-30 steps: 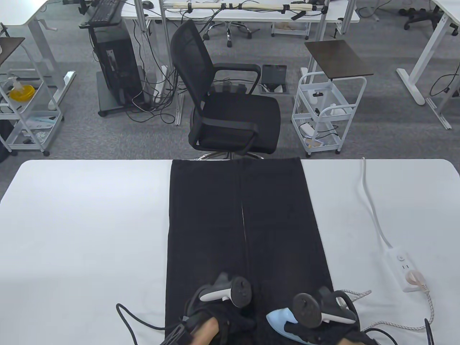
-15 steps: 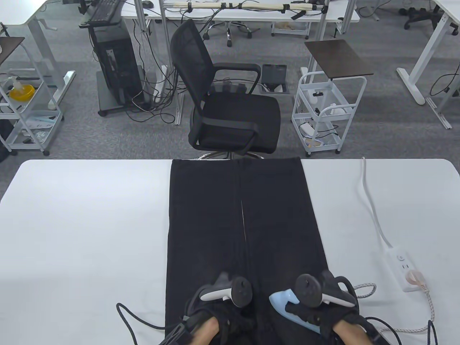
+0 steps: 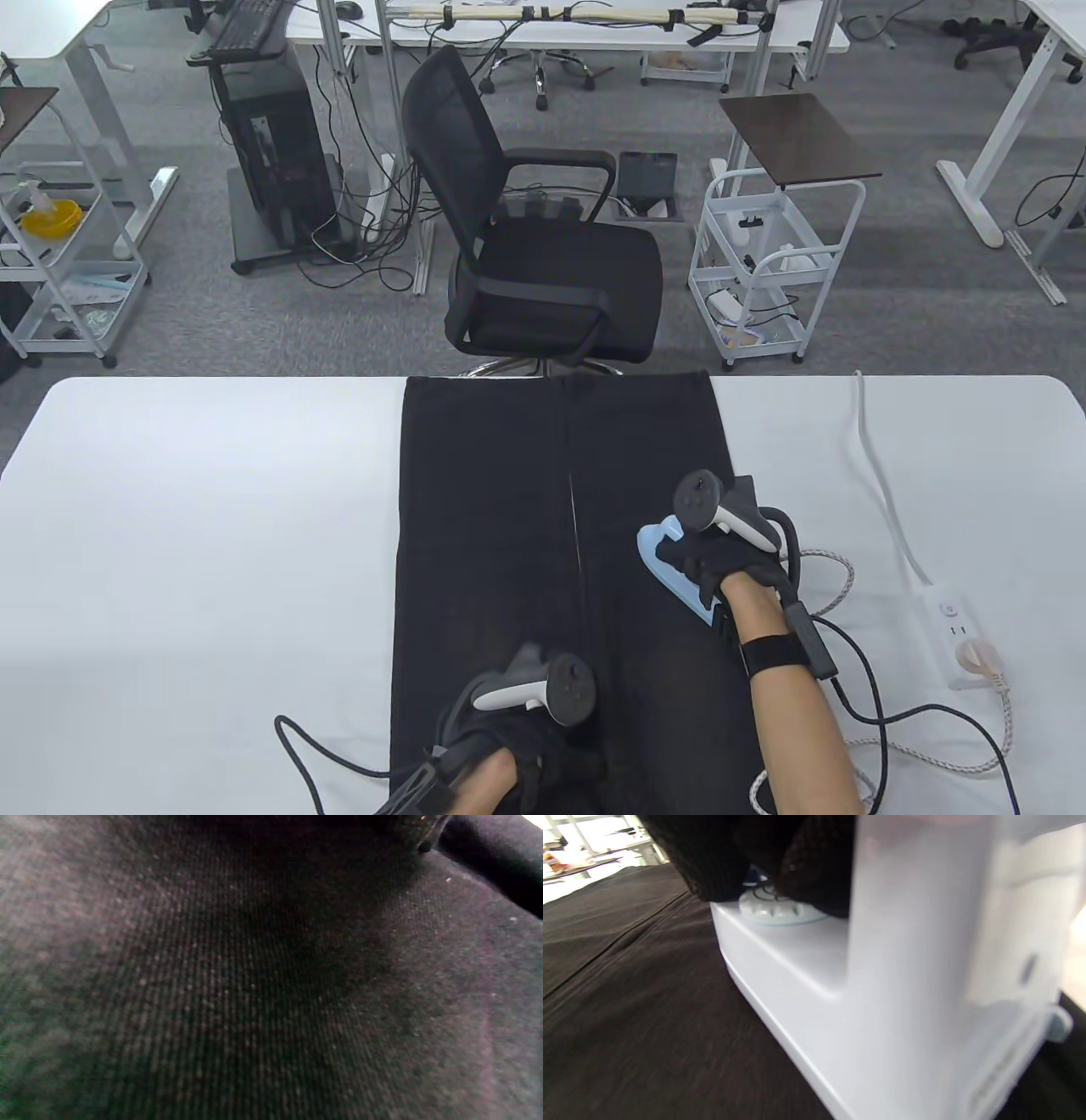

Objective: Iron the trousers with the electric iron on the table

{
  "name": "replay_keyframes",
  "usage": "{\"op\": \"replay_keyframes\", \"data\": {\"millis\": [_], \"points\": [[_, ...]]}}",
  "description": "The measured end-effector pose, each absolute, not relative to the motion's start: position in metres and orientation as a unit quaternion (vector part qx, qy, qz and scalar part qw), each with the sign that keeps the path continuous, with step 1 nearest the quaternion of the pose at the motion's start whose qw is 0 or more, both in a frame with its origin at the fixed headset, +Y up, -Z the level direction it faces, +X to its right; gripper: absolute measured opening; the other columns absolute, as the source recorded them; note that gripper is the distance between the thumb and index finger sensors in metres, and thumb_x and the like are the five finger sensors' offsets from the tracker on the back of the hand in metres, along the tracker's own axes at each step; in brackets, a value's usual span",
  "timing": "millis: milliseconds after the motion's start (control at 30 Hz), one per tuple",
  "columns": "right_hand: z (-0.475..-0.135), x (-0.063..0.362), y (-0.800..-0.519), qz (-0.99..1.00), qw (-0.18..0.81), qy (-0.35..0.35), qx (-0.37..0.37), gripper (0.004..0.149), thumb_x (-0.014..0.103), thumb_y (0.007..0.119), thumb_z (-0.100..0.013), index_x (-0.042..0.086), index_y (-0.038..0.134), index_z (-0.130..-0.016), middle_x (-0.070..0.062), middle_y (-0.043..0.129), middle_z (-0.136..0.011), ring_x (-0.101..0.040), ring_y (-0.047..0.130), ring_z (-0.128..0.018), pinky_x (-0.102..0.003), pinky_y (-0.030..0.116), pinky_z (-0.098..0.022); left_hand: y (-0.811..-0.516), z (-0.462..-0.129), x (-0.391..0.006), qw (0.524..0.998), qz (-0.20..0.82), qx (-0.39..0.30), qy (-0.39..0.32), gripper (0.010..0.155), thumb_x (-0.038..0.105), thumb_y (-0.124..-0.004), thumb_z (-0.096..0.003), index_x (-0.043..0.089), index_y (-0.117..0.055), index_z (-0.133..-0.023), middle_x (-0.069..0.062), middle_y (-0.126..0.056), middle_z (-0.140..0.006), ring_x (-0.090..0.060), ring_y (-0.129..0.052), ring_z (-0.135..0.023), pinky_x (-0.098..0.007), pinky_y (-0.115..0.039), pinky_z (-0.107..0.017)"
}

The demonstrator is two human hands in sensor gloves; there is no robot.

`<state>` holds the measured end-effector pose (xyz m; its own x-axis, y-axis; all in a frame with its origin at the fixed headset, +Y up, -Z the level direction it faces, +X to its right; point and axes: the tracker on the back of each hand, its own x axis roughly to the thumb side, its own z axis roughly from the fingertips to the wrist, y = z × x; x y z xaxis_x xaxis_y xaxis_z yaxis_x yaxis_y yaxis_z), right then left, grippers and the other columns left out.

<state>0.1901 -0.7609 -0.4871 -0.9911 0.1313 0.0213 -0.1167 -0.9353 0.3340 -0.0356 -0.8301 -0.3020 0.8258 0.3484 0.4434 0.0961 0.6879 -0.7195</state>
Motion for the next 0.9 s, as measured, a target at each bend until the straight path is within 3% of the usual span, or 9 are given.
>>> {"op": "replay_keyframes", "data": {"millis": [133,300,533,733,900], "points": [[-0.483,0.189,-0.761,0.984,0.060,0.166,0.013,0.053,0.049,0.080,-0.057,0.008,0.067,-0.088,0.010,0.090,-0.048,-0.007,0.096,-0.030,-0.045,0.089,-0.038,-0.830,-0.302,-0.035,0.873,0.072,-0.389,-0.285,0.106,0.061,-0.066,-0.0635,0.011,0.016,-0.108,-0.026,0.030,-0.103,-0.056,0.026,-0.088,-0.083,-0.003,-0.053],[-0.454,0.184,-0.762,0.981,0.058,0.176,0.053,0.053,0.049,0.080,-0.058,0.008,0.067,-0.088,0.009,0.090,-0.048,-0.007,0.096,-0.030,-0.045,0.089,-0.038,-0.830,-0.302,-0.036,0.873,0.076,-0.390,-0.284,0.105,0.061,-0.065,-0.0638,0.011,0.016,-0.108,-0.026,0.030,-0.103,-0.055,0.026,-0.089,-0.083,-0.002,-0.053],[-0.351,0.171,-0.761,0.960,0.018,0.191,0.203,0.052,0.049,0.079,-0.058,0.008,0.066,-0.088,0.009,0.090,-0.048,-0.007,0.097,-0.031,-0.045,0.089,-0.038,-0.831,-0.302,-0.037,0.872,0.080,-0.390,-0.283,0.105,0.061,-0.065,-0.0637,0.012,0.016,-0.108,-0.025,0.030,-0.103,-0.054,0.027,-0.089,-0.082,-0.001,-0.053],[-0.273,0.177,-0.761,0.946,0.008,0.199,0.255,0.052,0.049,0.079,-0.058,0.008,0.066,-0.087,0.009,0.090,-0.048,-0.007,0.097,-0.030,-0.045,0.089,-0.038,-0.831,-0.303,-0.038,0.872,0.078,-0.391,-0.283,0.105,0.061,-0.065,-0.0639,0.012,0.017,-0.108,-0.025,0.031,-0.103,-0.054,0.027,-0.088,-0.082,-0.001,-0.053],[-0.249,0.189,-0.762,0.941,0.004,0.199,0.274,0.053,0.050,0.079,-0.058,0.008,0.066,-0.087,0.009,0.090,-0.047,-0.007,0.097,-0.030,-0.045,0.089,-0.038,-0.831,-0.303,-0.038,0.872,0.080,-0.392,-0.282,0.105,0.061,-0.065,-0.0639,0.012,0.016,-0.108,-0.025,0.031,-0.103,-0.054,0.027,-0.088,-0.082,-0.001,-0.053]]}}
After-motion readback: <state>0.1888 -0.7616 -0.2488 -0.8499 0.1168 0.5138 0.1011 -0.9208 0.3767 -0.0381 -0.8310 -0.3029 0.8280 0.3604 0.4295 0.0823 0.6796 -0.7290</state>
